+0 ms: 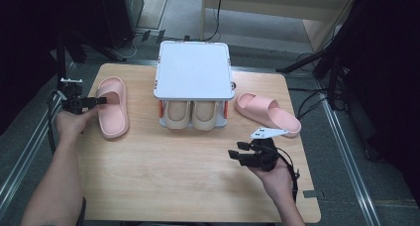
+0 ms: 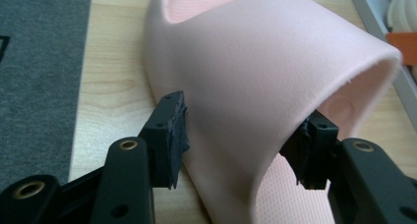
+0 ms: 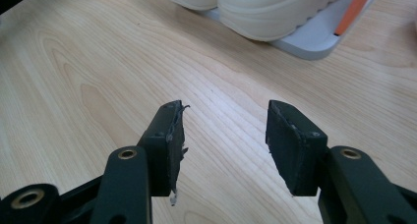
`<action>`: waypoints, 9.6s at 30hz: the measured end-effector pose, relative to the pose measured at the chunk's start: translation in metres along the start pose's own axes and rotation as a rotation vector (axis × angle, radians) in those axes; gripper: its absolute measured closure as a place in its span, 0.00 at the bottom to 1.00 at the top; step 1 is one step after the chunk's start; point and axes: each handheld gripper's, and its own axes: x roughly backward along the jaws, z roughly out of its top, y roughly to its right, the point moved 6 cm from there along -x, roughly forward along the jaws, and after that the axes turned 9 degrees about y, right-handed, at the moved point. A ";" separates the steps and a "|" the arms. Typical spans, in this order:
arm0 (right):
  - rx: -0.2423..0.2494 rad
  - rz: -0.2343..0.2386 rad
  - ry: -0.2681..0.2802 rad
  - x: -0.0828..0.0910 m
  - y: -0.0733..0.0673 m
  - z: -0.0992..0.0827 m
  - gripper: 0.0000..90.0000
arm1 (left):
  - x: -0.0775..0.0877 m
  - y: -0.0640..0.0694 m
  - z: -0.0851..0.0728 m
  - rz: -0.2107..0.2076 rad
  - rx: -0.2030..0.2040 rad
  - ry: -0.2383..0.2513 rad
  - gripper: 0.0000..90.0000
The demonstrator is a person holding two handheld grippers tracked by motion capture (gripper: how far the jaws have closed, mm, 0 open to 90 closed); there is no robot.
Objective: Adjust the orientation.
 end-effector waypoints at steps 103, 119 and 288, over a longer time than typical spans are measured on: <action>0.085 0.191 -0.045 -0.042 -0.054 0.005 0.85 | 0.082 0.240 -0.124 -0.685 -0.511 -0.301 0.60; 0.080 0.256 -0.124 -0.057 -0.087 -0.022 1.00 | 0.062 0.226 -0.116 -0.640 -0.503 -0.291 0.89; -0.151 -0.115 -0.025 0.032 0.071 0.015 0.93 | 0.083 0.243 -0.095 -0.738 -0.393 -0.201 0.62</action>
